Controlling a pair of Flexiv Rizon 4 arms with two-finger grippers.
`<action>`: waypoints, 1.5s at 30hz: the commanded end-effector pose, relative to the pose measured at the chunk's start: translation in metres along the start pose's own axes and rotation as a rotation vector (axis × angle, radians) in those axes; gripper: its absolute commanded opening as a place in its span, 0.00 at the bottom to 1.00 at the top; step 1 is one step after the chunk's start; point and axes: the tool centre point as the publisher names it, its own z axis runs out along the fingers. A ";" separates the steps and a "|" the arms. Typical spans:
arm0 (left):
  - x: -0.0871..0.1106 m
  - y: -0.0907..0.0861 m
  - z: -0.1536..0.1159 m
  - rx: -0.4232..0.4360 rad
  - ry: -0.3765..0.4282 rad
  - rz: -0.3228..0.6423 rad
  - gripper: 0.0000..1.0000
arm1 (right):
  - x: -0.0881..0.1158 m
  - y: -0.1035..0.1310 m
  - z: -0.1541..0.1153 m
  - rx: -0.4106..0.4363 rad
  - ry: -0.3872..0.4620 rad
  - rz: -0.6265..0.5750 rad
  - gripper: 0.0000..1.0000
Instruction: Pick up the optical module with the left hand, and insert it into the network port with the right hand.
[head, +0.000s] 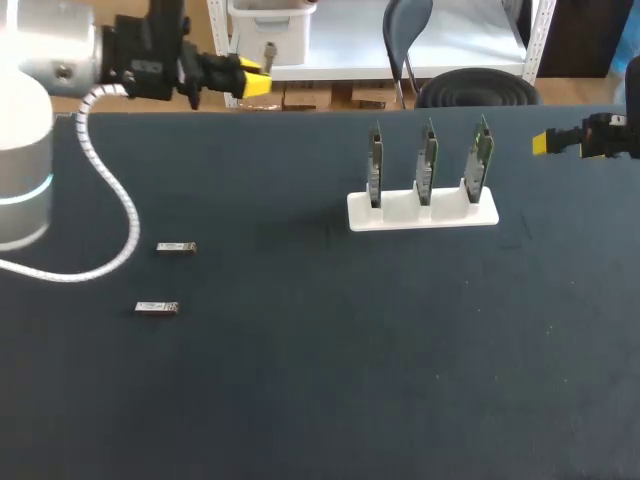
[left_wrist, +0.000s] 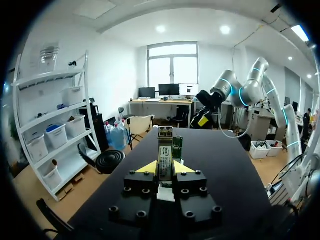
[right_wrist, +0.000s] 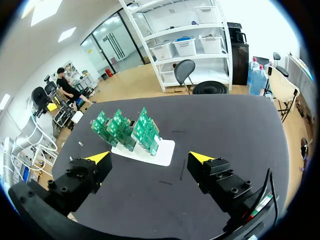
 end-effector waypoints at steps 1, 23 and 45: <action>-0.003 0.003 0.026 0.058 -0.180 0.016 0.00 | 0.000 0.000 0.000 0.000 0.000 0.000 1.00; -0.020 -0.037 0.114 0.268 -0.241 0.082 0.00 | 0.000 0.000 0.000 0.000 0.000 0.000 1.00; -0.009 -0.015 0.153 0.306 -0.229 0.085 0.00 | 0.000 0.000 0.000 0.000 0.000 0.000 1.00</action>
